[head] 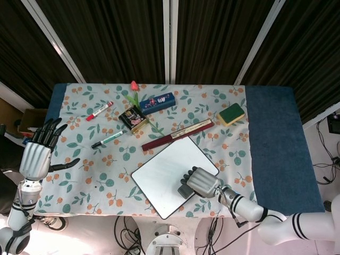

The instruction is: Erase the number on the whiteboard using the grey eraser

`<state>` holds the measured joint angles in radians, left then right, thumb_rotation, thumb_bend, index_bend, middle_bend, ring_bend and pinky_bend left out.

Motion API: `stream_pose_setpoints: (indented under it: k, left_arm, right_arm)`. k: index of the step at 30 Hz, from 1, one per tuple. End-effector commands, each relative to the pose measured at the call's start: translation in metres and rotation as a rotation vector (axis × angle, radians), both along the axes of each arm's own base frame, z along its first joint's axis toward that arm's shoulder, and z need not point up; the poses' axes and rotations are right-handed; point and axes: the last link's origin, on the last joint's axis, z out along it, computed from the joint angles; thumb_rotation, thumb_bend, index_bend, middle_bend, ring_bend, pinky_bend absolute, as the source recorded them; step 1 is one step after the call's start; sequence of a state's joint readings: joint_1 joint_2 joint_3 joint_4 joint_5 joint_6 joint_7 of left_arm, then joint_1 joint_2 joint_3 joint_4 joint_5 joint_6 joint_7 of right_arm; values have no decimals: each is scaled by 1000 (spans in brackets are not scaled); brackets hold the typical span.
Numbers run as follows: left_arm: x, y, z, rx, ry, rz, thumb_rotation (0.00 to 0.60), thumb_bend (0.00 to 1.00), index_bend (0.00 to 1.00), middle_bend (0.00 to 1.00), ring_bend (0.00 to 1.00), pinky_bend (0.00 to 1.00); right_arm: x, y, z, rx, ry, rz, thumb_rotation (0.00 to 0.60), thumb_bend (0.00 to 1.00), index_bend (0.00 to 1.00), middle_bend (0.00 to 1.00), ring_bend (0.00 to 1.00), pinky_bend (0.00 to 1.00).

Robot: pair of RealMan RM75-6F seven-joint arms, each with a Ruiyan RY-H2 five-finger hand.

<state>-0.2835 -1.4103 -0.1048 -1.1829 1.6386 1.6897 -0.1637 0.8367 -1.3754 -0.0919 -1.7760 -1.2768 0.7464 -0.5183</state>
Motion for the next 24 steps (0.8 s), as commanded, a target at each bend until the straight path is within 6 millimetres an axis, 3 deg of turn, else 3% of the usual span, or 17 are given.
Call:
stream_pose_setpoints:
  k: [1, 5, 7, 13, 18, 24]
  left_arm:
    - [1, 0, 0, 2, 3, -2, 384, 0, 125, 67, 56, 166]
    - [2, 0, 1, 5, 4, -5, 386, 0, 125, 66, 57, 166]
    - [2, 0, 1, 5, 3, -8, 386, 0, 125, 66, 56, 166]
    - [6, 1, 0, 0, 3, -18, 388, 0, 125, 67, 57, 166]
    - [7, 2, 0, 0, 12, -17, 385, 0, 125, 66, 57, 166]
    - [8, 2, -3, -7, 13, -15, 385, 0, 125, 66, 57, 166]
  right_arm:
    - [-6, 4, 15, -18, -16, -33, 600, 470, 870, 707, 559, 549]
    - [-11, -7, 43, -128, -71, -48, 600, 470, 870, 707, 559, 549]
    - [-20, -23, 61, -234, -90, -53, 600, 470, 871, 707, 559, 549]
    - [-70, -74, 99, -495, -44, -165, 600, 469, 868, 707, 557, 550]
    - [-108, -86, 103, -547, 0, -239, 600, 468, 857, 697, 554, 549]
    - [-133, -93, 93, -537, 10, -307, 600, 460, 794, 655, 541, 500]
